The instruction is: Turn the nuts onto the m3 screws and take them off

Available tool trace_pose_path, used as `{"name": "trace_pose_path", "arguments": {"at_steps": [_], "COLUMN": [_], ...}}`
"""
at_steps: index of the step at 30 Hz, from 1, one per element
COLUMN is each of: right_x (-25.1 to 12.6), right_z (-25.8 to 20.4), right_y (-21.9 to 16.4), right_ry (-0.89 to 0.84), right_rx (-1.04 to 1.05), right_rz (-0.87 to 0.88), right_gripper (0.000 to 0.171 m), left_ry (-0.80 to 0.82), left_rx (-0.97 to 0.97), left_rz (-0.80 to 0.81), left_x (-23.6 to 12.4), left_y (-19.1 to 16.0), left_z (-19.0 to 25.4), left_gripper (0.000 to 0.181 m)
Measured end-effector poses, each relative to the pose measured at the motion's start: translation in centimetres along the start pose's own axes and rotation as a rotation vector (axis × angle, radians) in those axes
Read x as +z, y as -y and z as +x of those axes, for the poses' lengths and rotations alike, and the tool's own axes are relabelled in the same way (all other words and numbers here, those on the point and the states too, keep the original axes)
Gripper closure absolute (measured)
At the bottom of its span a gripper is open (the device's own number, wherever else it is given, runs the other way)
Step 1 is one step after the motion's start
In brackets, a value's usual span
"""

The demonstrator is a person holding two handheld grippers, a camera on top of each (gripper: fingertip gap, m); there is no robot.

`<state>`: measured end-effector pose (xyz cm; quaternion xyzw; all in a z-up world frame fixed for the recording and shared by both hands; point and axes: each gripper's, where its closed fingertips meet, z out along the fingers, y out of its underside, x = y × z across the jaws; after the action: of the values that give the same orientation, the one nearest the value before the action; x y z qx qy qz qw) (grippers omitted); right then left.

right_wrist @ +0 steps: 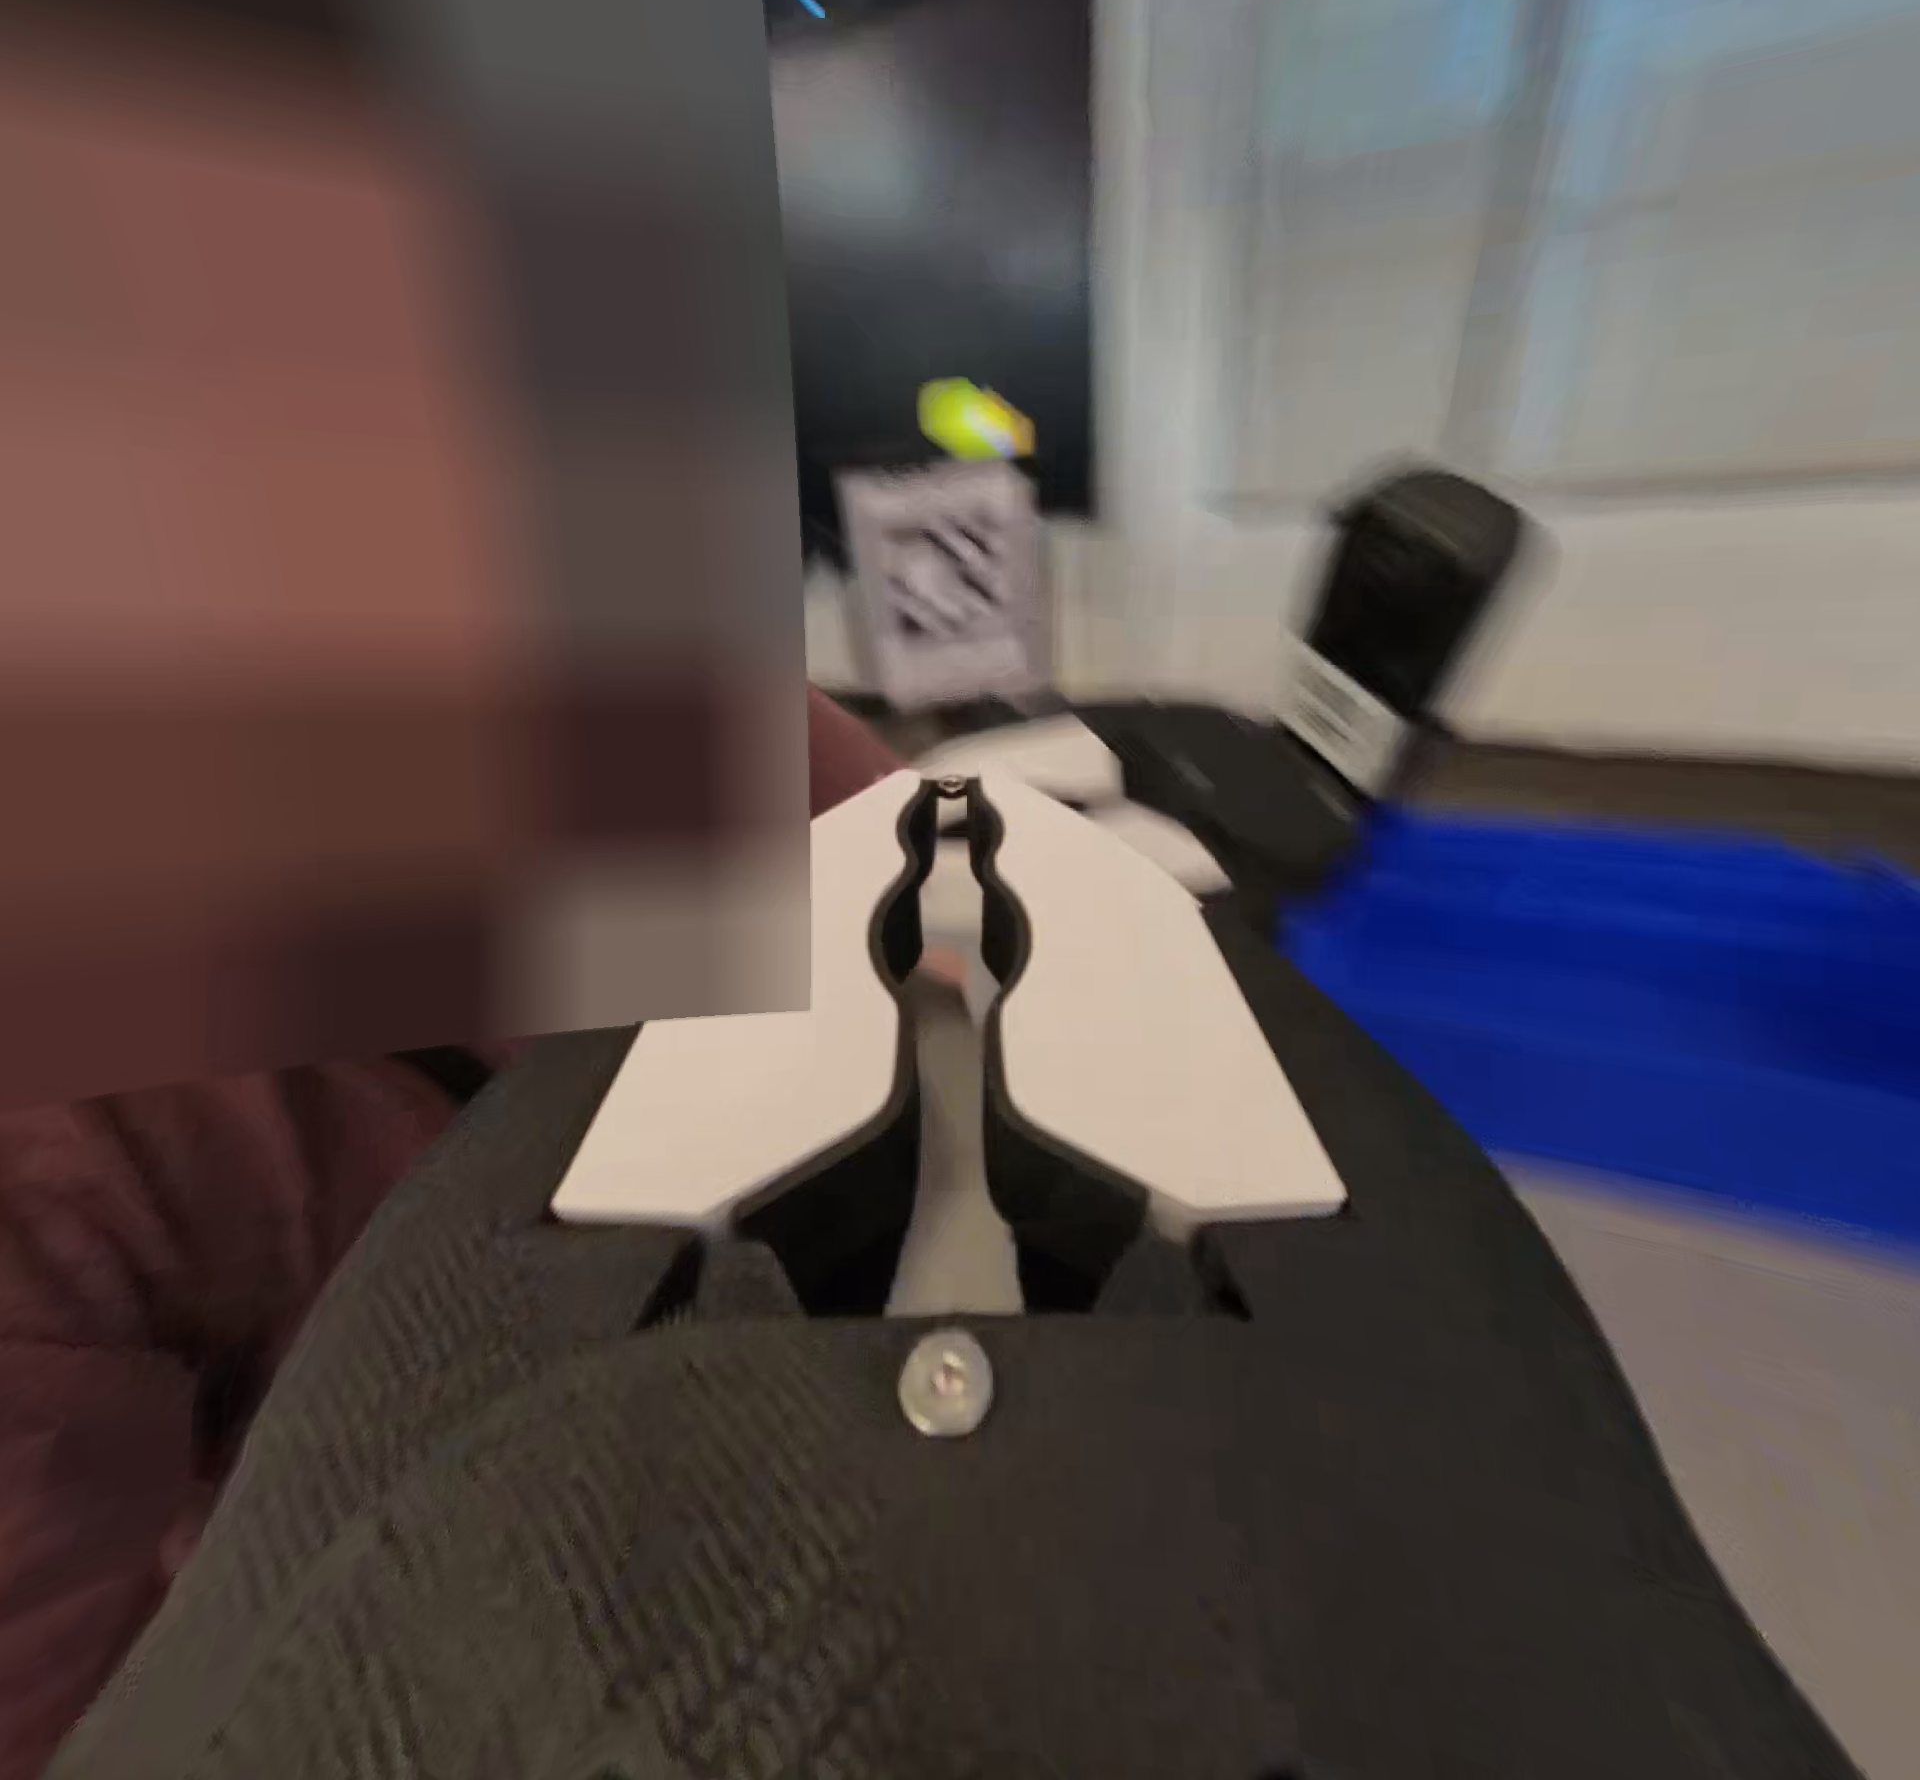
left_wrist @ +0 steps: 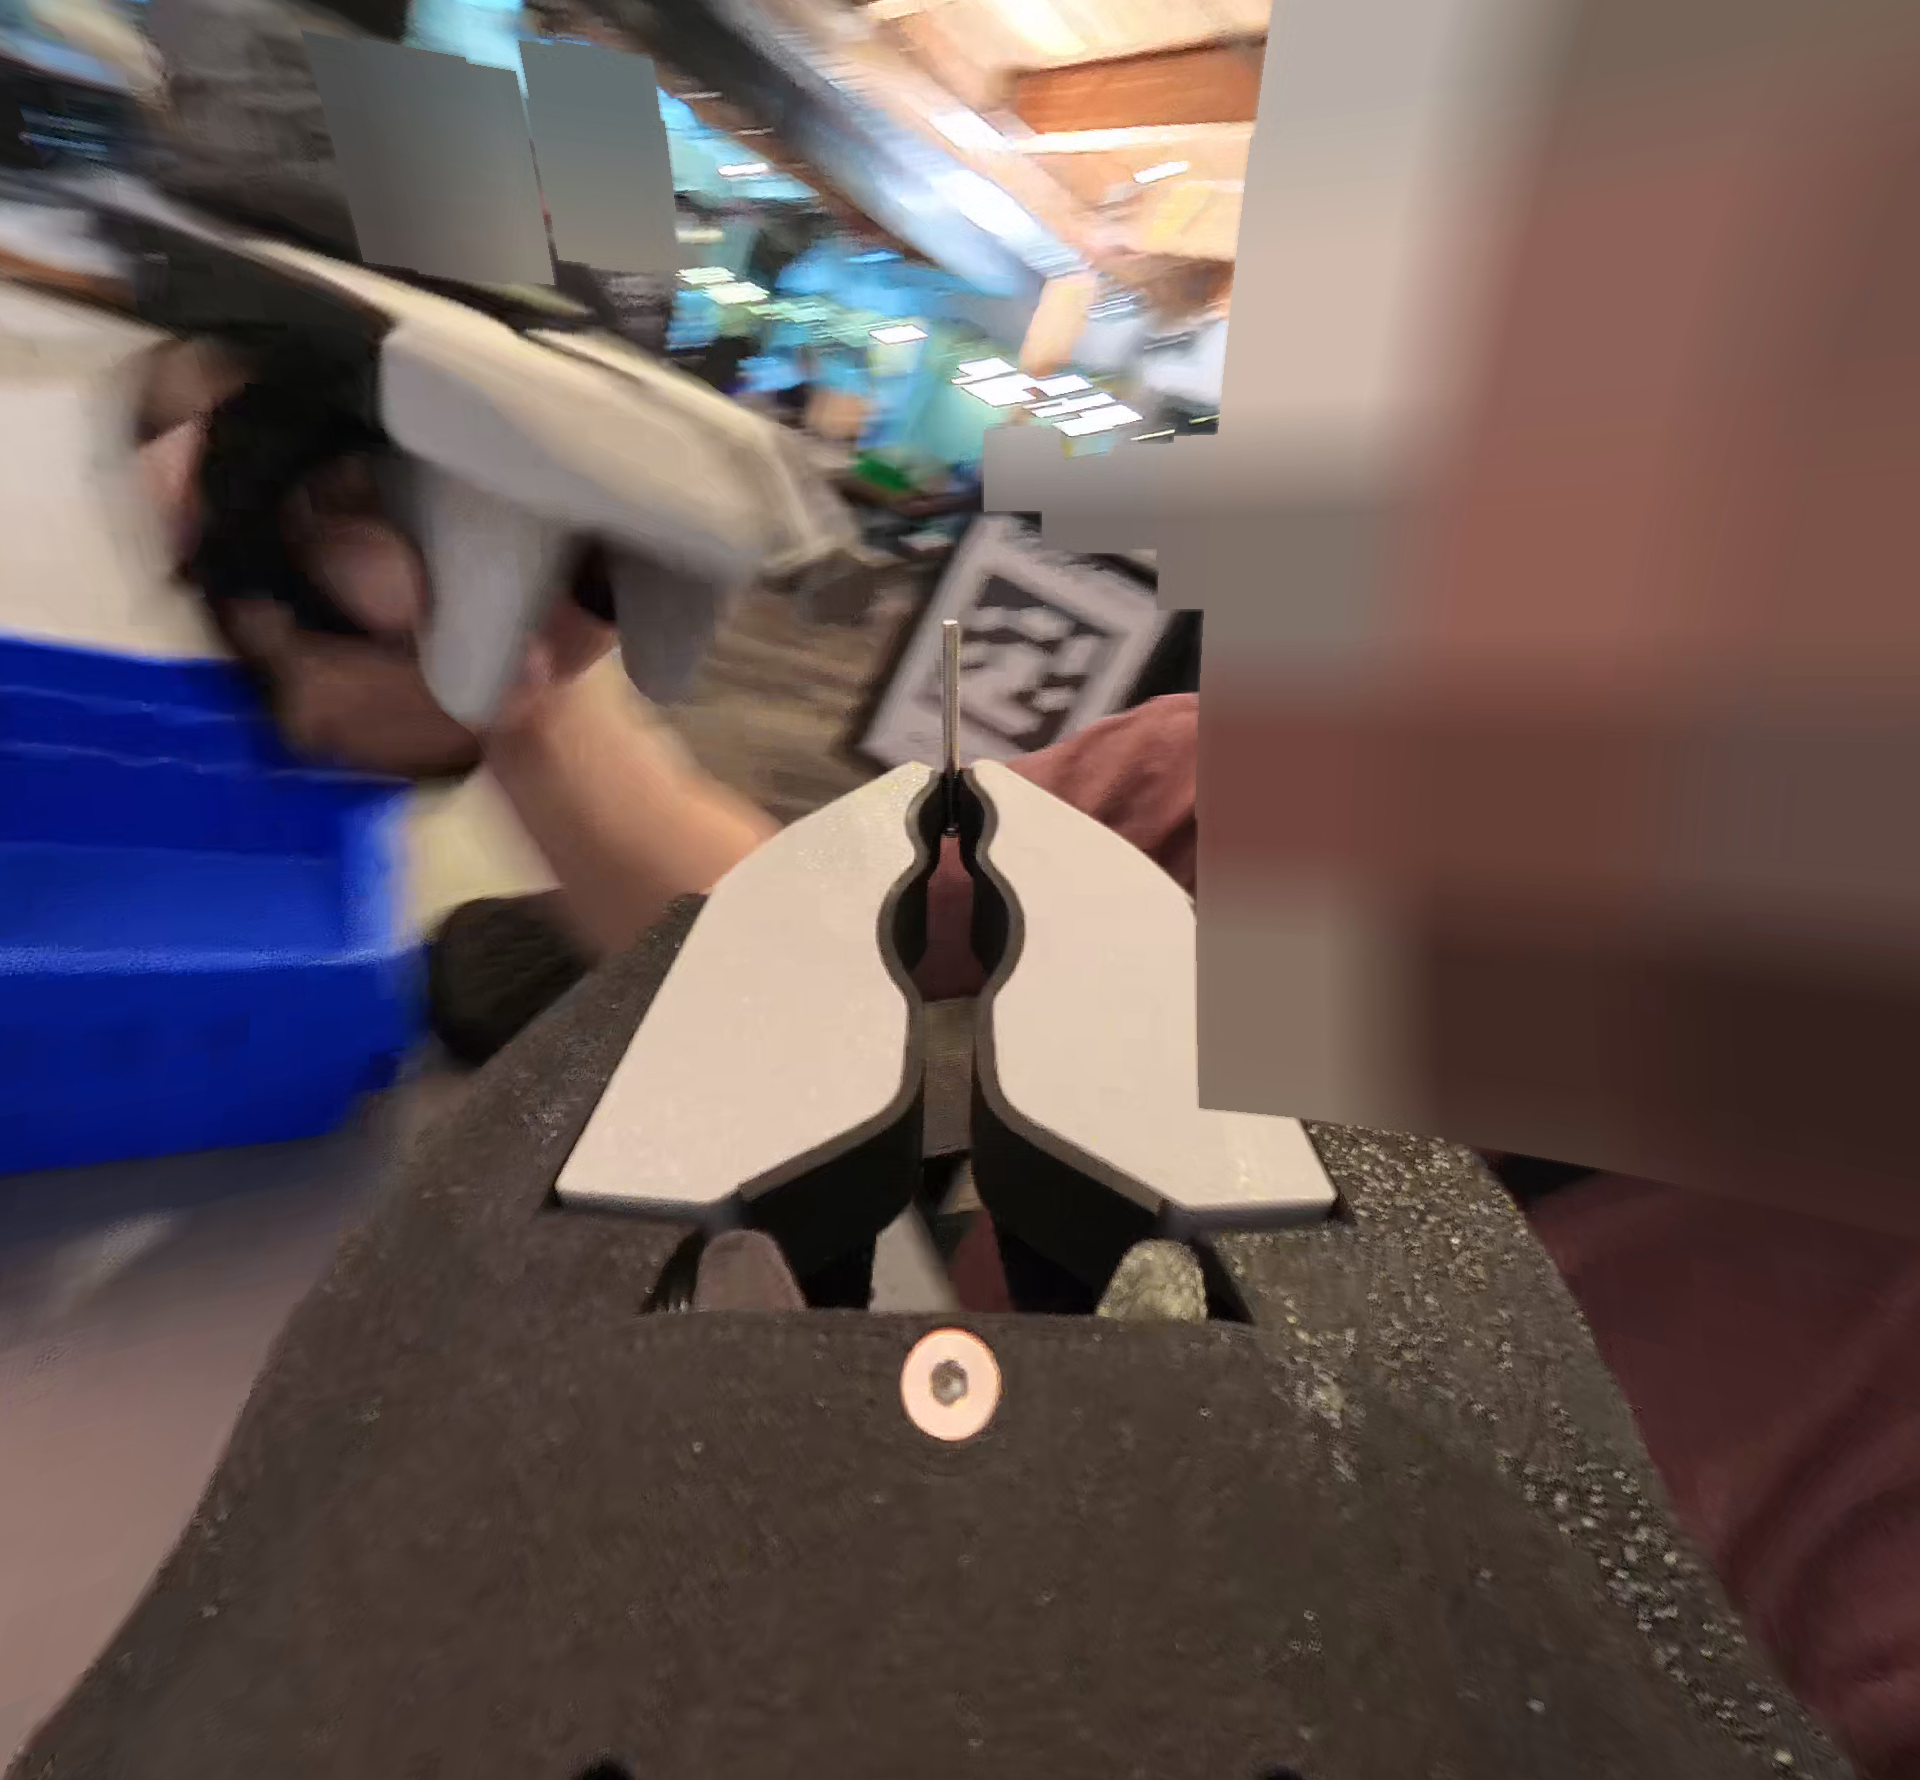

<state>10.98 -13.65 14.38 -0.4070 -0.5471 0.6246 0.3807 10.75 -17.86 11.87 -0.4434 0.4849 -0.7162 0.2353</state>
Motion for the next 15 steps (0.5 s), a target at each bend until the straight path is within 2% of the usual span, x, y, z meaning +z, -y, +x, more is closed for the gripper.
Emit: {"name": "trace_pose_path", "arguments": {"at_steps": [1, 3, 5, 8, 10, 12, 15], "right_x": [-1.9, -8.8, -16.1, -23.1, -26.2, -28.0, -29.3], "right_z": [1.3, 3.7, 3.1, 1.0, 0.9, 0.9, 0.5], "right_y": [-1.6, -6.3, -11.0, -17.4, -20.6, -23.3, -26.1], "right_ry": [-0.178, -0.581, -0.807, -0.907, -0.943, -0.929, -0.857], "right_rx": [-0.009, 0.011, 0.145, 0.515, 0.736, 0.891, 0.998], "right_rz": [-0.178, -0.579, -0.887, -1.139, -1.223, -1.294, -1.385], "right_gripper": [0.166, 0.165, 0.165, 0.165, 0.165, 0.165, 0.164], "left_ry": [0.073, 0.181, 0.25, 0.312, 0.34, 0.365, 0.424], "left_rx": [0.026, 0.071, 0.116, 0.172, 0.197, 0.22, 0.26], "left_rz": [-0.016, -0.044, -0.055, -0.057, -0.048, -0.038, -0.028], "left_x": [-0.5, -1.5, -2.3, -3.3, -4.0, -4.6, -5.8], "left_y": [0.1, 0.5, 0.9, 1.7, 2.2, 2.8, 3.6], "left_z": [-0.6, -1.4, -1.6, -1.5, -1.2, -1.0, -0.8], "left_gripper": [0.179, 0.179, 0.179, 0.179, 0.179, 0.179, 0.179]}}
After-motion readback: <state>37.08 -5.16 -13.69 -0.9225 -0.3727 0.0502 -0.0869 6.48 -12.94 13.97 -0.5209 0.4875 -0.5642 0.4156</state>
